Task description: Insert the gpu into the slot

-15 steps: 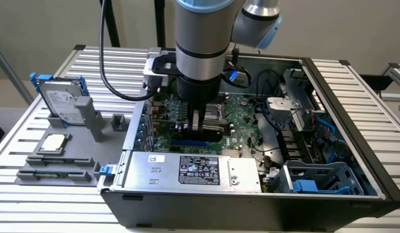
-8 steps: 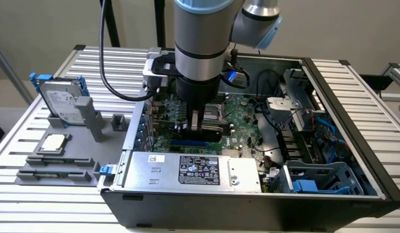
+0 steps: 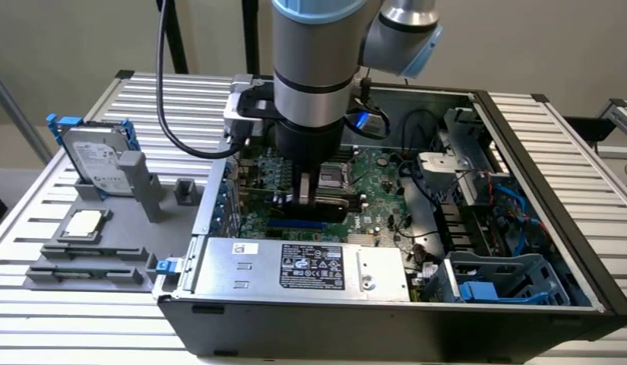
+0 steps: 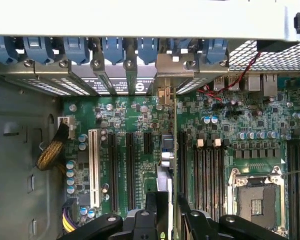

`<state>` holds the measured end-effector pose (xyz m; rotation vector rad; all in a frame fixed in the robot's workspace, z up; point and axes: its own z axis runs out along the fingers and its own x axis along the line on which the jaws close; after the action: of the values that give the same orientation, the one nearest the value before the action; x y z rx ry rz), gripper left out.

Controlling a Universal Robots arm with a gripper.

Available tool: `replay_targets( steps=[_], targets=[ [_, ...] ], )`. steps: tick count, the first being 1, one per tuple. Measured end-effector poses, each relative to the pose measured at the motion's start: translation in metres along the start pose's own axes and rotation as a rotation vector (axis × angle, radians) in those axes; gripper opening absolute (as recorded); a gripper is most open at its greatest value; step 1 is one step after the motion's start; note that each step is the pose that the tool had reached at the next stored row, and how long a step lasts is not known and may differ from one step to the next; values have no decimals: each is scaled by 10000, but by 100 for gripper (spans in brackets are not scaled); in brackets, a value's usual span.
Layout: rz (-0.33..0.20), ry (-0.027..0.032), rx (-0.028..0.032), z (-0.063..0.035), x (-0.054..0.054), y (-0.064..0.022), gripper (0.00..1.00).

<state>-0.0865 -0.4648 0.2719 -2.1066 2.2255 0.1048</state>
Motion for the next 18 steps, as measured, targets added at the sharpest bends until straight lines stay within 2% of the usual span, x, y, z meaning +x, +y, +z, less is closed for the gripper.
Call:
replay_targets(
  steps=[18],
  targets=[
    [-230,1,-31,76,-8,17,26]
  ],
)
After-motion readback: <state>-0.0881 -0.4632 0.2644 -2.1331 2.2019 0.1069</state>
